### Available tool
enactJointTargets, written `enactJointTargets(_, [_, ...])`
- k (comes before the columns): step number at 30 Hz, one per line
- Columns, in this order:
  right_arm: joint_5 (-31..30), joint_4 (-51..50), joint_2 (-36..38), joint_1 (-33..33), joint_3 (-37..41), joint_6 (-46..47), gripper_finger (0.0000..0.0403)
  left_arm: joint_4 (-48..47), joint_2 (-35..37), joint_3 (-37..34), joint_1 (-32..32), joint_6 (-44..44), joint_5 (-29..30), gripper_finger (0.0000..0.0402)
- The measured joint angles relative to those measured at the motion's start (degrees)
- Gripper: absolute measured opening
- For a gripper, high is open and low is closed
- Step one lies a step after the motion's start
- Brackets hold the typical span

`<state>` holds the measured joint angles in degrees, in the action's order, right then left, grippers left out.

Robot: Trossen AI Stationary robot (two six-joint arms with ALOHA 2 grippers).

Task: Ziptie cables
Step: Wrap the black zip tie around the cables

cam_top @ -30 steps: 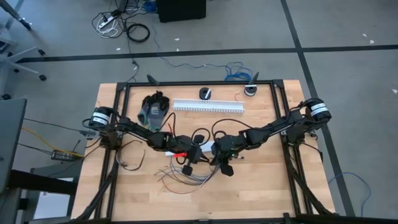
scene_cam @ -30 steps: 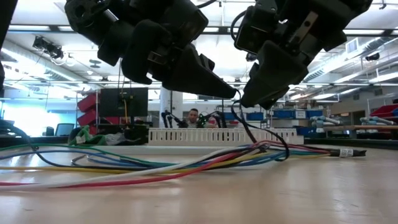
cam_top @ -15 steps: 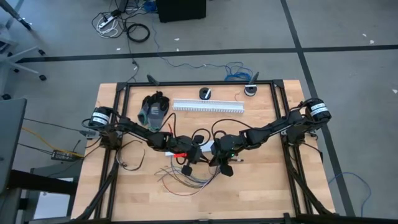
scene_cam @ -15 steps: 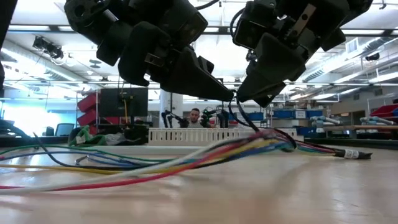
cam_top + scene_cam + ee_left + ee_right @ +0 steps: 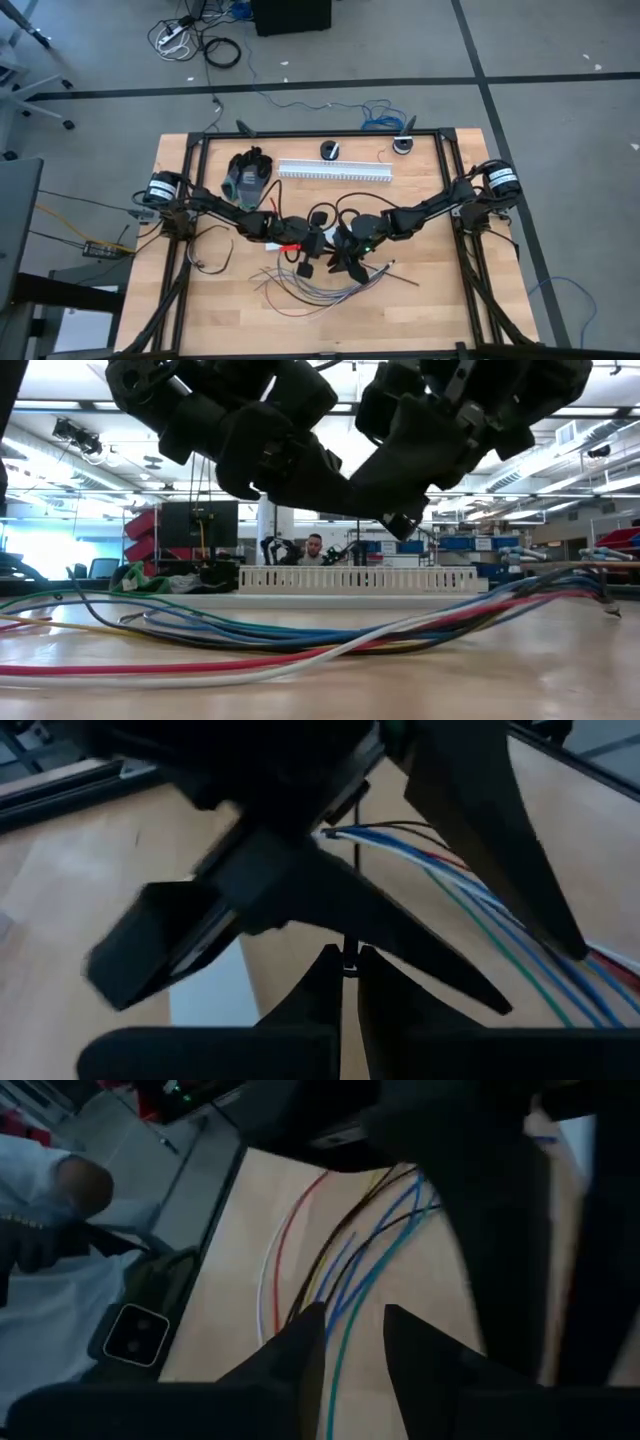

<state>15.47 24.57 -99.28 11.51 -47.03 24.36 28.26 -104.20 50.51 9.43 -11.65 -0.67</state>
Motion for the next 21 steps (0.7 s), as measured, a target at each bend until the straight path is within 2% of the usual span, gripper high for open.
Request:
enactJointTargets(5, [2.3,-2.4,4.8,0.0,-0.1,1.3,0.0090,-3.1,0.0,0.0,0.0,0.0,-0.1,0.0005])
enactJointTargets(10, [-4.7,-16.9,9.5,0.8,0.0,1.2,0.0088,-4.0,0.0,0.0,0.1,-0.1,-0.8,0.0005])
enactJointTargets(12, [-5.4,-19.8,9.6,0.7,0.0,1.7,0.0090,-3.4,0.0,0.0,0.1,-0.4,-1.0,0.0005])
enactJointTargets(21, [-4.8,-20.0,8.5,-0.9,0.0,1.5,0.0103,-2.4,0.0,0.0,0.2,-1.4,-1.0,0.0005])
